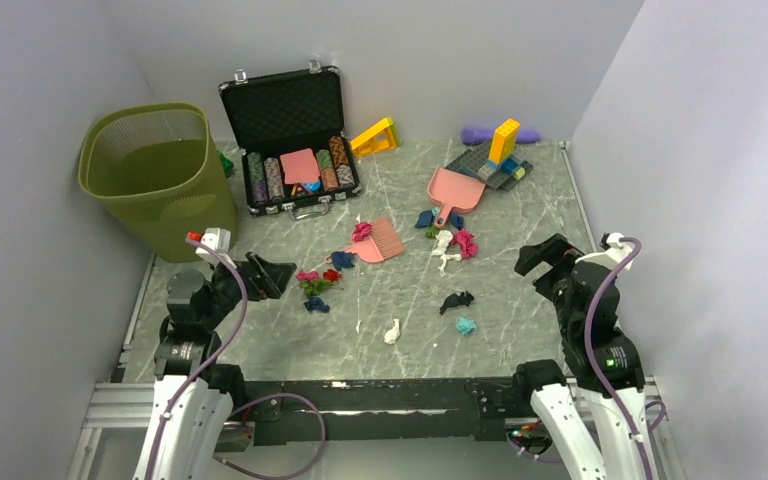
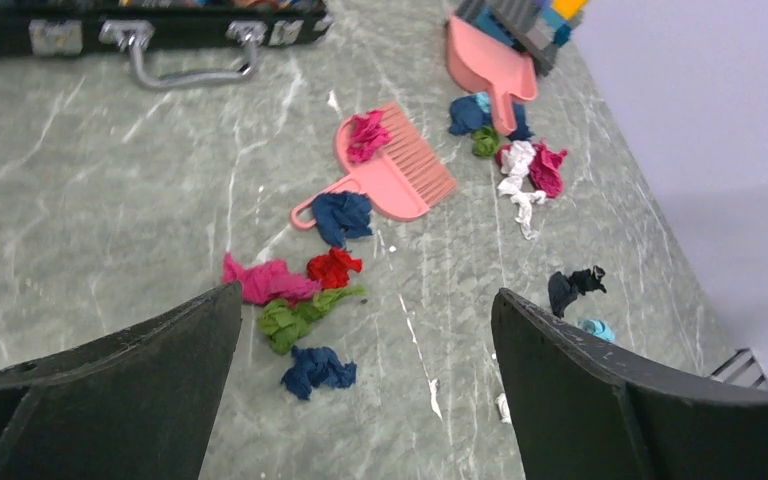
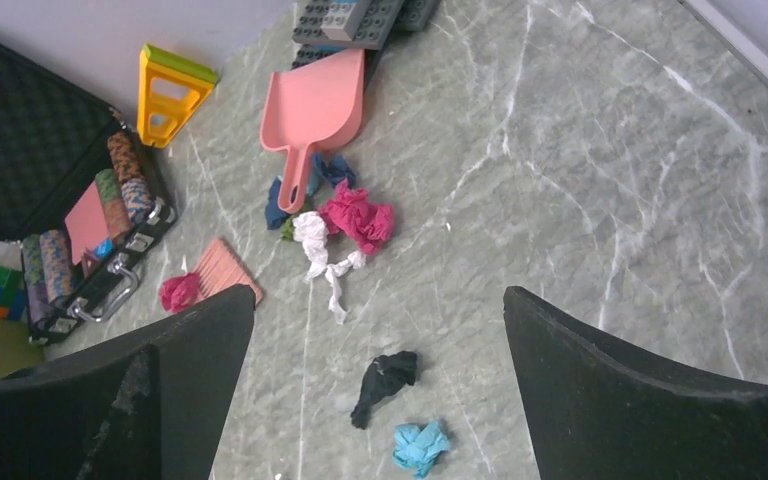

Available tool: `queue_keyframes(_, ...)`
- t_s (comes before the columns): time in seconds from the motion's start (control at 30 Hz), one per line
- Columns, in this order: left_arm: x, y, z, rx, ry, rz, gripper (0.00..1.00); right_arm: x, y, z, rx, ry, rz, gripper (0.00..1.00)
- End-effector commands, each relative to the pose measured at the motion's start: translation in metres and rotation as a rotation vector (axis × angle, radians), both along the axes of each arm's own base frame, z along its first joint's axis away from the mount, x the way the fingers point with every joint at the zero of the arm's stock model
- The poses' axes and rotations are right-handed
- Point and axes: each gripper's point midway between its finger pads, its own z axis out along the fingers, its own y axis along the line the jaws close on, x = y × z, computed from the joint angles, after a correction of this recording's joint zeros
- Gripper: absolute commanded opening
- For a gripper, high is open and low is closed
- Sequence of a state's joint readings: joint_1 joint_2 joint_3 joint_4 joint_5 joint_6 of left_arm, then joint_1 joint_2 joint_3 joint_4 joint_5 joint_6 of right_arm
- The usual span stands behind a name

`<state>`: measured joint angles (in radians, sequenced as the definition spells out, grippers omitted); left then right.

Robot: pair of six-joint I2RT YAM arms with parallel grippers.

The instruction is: Sweep away the paper scraps from the table

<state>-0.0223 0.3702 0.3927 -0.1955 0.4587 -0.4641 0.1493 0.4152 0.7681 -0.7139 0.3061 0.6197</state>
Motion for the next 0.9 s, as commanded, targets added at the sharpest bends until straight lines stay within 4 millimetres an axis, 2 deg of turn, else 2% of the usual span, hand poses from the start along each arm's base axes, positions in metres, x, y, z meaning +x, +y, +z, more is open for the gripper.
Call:
queue_keyframes(0.0, 0.01, 0.018, -0.002, -0.07, 0.089, 0.156, 0.98, -0.011, -0.01, 0.006, 0.043, 0.003, -0.08, 1.0)
queue_keyframes(0.03, 0.011, 0.026, -0.008, -0.078, 0.125, 0.216, 0.98, -0.013, -0.012, 0.006, 0.041, 0.0, -0.095, 1.0)
queue_keyframes(0.1, 0.013, 0.03, -0.011, -0.066, 0.134, 0.241, 0.98, -0.015, -0.011, 0.011, 0.027, -0.026, -0.072, 1.0)
queue_keyframes(0.3, 0.014, 0.025, -0.009, -0.056, 0.136, 0.204, 0.98, -0.022, -0.014, 0.019, 0.034, -0.063, -0.08, 1.0)
queue_keyframes(0.4, 0.022, 0.016, -0.014, -0.092, 0.152, 0.159, 0.98, -0.02, -0.012, 0.02, 0.041, -0.066, -0.073, 1.0)
queue_keyframes(0.5, 0.036, -0.004, -0.022, -0.136, 0.193, 0.043, 0.98, -0.015, -0.008, 0.016, 0.049, -0.05, -0.064, 1.0)
queue_keyframes(0.57, 0.045, -0.024, -0.017, -0.152, 0.205, -0.062, 0.98, -0.011, -0.006, 0.012, 0.044, -0.037, -0.051, 1.0)
queue_keyframes(0.7, 0.07, -0.061, -0.014, 0.0, 0.232, -0.122, 0.98, 0.001, 0.0, 0.002, 0.03, -0.01, -0.019, 1.0)
queue_keyframes(0.87, 0.099, -0.127, -0.001, 0.147, 0.22, -0.229, 0.98, 0.015, 0.006, -0.003, 0.02, 0.013, 0.008, 1.0)
